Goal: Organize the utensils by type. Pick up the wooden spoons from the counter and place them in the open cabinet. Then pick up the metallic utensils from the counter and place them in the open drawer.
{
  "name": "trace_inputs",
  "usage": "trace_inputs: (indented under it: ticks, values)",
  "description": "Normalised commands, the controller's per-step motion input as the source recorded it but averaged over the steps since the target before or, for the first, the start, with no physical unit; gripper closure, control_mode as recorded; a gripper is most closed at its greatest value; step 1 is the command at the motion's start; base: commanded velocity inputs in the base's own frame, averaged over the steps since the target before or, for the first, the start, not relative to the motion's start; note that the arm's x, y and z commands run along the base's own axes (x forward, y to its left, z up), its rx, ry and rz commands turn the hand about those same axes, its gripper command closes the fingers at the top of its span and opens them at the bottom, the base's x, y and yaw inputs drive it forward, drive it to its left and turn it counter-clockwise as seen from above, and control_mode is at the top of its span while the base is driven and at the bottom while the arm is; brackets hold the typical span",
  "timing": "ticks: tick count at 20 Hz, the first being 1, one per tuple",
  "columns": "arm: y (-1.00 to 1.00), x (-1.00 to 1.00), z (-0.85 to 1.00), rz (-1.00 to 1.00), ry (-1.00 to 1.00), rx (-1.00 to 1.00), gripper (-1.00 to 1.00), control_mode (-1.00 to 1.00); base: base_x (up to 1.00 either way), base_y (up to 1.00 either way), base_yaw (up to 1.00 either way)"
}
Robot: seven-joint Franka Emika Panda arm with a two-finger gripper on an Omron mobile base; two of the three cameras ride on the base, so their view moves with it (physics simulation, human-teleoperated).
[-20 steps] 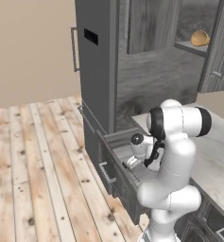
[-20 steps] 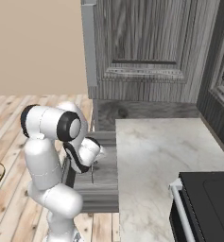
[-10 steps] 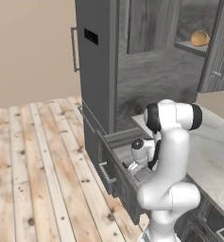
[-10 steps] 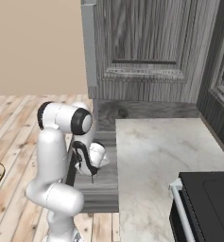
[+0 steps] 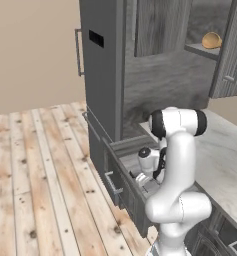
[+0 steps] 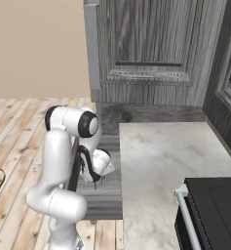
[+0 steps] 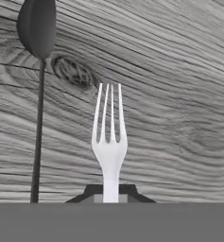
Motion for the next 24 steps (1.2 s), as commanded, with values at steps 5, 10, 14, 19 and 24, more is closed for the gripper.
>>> trace_inputs:
  ticks: [5, 10, 14, 19, 24]
  values:
    - [-0.04, 0.44, -0.03, 0.0, 0.16, 0.01, 1.0, -1.0, 0.0, 0.0, 0.0]
    - [-0.01, 0.32, -0.08, 0.0, 0.1, 0.02, -1.0, -1.0, 0.0, 0.0, 0.0]
    - [0.0, 0.18, -0.07, 0.0, 0.01, 0.0, -1.0, -1.0, 0.0, 0.0, 0.0]
    - [0.0, 0.09, 0.0, 0.0, 0.0, 0.01, -1.0, -1.0, 0.0, 0.0, 0.0]
    - [0.0, 0.03, 0.08, 0.0, 0.0, 0.0, -1.0, -1.0, 0.0, 0.0, 0.0]
